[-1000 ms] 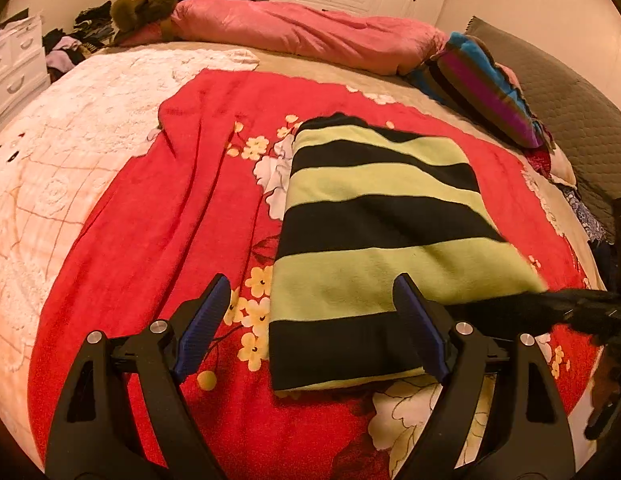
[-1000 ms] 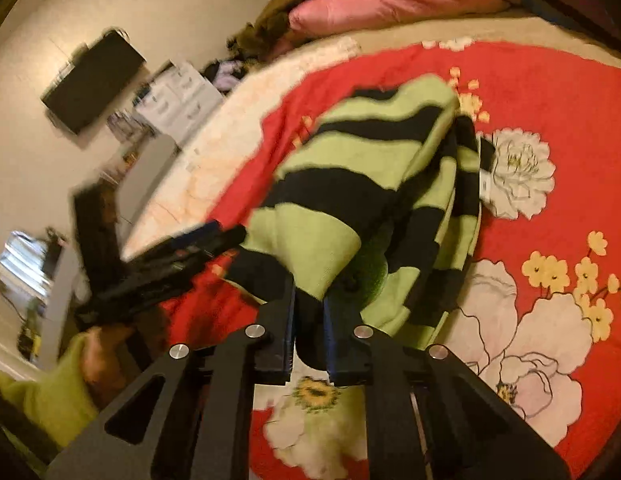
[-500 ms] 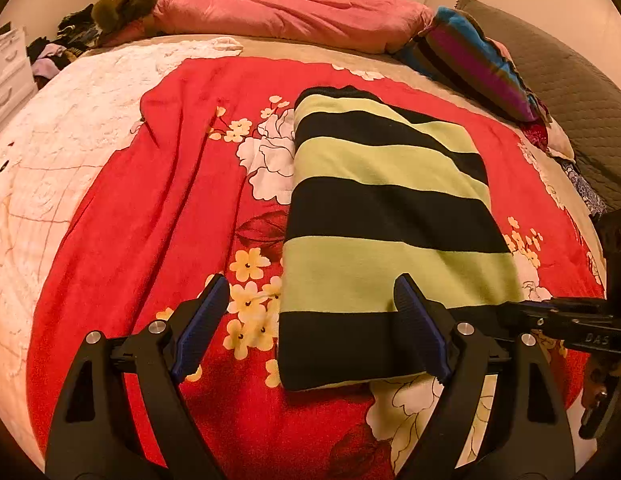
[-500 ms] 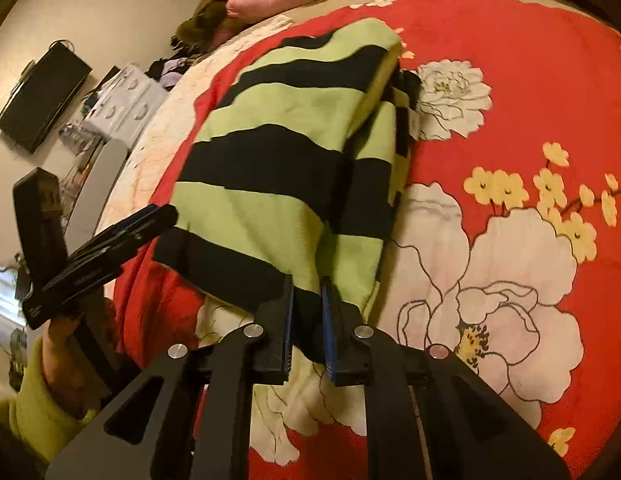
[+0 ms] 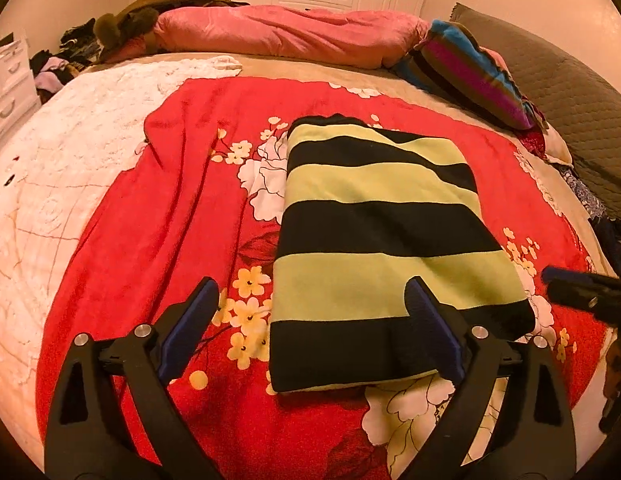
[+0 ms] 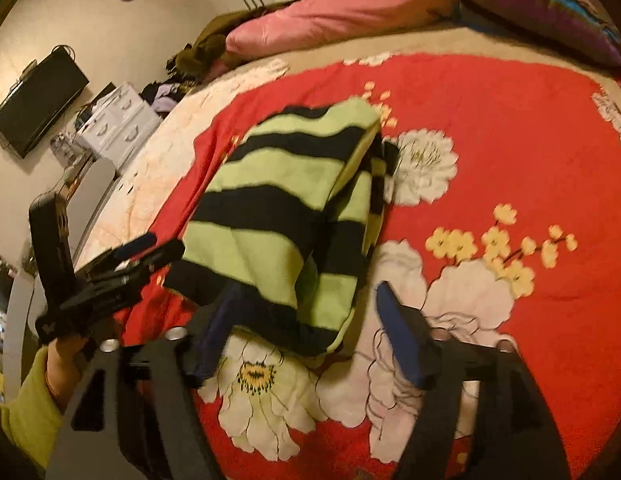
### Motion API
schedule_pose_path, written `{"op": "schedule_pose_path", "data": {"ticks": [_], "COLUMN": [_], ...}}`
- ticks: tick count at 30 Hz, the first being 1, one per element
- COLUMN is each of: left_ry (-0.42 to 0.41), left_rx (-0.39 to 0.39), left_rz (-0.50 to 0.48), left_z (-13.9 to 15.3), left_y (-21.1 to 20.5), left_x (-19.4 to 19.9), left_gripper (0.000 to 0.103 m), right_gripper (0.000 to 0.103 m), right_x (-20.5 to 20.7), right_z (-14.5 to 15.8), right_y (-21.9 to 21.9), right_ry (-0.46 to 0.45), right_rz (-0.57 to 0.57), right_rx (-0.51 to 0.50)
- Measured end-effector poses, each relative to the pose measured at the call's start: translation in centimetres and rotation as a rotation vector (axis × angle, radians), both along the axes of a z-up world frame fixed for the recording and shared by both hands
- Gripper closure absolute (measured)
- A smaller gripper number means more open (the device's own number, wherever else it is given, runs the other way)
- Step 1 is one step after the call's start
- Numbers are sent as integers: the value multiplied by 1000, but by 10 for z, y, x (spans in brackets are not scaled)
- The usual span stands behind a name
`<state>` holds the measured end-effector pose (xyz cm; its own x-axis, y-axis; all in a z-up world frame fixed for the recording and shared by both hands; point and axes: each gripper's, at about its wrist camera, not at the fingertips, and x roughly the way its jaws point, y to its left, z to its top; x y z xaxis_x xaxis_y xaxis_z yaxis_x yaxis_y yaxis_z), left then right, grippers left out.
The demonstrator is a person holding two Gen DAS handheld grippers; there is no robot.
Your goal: Fold small clothes
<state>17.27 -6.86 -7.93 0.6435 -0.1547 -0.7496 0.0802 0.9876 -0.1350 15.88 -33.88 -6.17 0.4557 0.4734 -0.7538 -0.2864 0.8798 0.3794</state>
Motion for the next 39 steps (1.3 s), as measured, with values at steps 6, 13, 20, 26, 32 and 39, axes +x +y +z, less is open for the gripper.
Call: {"op": "schedule_pose_path", "data": {"ticks": [6,13,20,26,32,39], "left_ry": [-3,22,97,128,163,152], "left_rx": [-2,3,-81,-185,-272,-278], "left_rz": [19,24,34,8,-29,-59], "left_z": [1,-7,-27,-40,-47,-49], "left_y": [6,6,16,24,15,1], "left_x": [2,7,29,50,65,68], "left_gripper": [10,10,10,10,26,58], "right_gripper": [21,19,8,8,8,39], "right_x": [14,37,66,88,106,109], "right_z": [1,-12,-40,-64,-72,-62], "right_y": [-2,5,9,10,21,35], "right_ry": [-12,19,78,143,146,74], "right_rz": [-37,-43,-31,5,66,98], "right_rx": [4,26,35,112,150,167]}}
